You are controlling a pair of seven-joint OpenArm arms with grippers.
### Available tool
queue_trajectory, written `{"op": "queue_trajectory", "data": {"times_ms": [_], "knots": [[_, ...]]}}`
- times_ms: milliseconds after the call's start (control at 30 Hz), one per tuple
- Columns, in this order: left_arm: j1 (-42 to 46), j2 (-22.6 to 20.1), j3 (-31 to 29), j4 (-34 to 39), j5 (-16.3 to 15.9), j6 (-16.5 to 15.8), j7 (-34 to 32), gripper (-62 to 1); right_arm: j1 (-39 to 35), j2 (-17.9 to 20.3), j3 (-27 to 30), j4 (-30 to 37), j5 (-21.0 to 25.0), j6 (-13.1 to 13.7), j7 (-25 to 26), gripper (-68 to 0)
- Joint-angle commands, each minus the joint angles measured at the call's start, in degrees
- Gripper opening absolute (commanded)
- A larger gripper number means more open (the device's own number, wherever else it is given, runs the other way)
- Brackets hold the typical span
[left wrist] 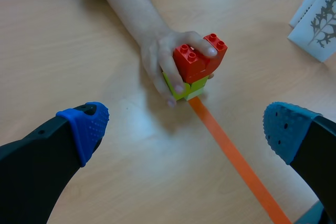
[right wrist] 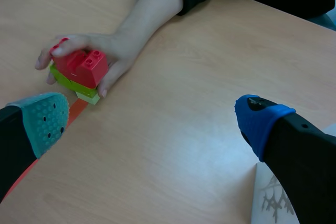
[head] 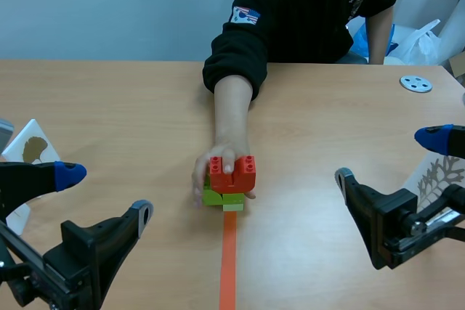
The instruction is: Sort the leaf by its shape. The table is split by an orange tape line. A compound leaf with several leaflets goes to the left side, a simple leaf with one blade goes to the right side. Return to the home posture when a red brick is placed on the table.
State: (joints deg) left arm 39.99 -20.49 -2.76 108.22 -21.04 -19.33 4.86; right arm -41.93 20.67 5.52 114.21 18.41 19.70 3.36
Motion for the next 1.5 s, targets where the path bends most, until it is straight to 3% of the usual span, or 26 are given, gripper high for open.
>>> {"op": "queue_trajectory", "data": {"times_ms": [0, 1467], "knots": [[-0.17, -0.17, -0.46, 0.79, -0.52, -0.11, -1.01, 1.4, 0.04, 0.76, 0.20, 0.68, 0.42, -0.22, 0.87, 0.4], [-0.17, -0.15, -0.46, 0.79, -0.52, -0.11, -2.16, 1.4, 0.07, 0.74, 0.20, 0.68, 0.42, -0.22, 0.90, 0.4]]}}
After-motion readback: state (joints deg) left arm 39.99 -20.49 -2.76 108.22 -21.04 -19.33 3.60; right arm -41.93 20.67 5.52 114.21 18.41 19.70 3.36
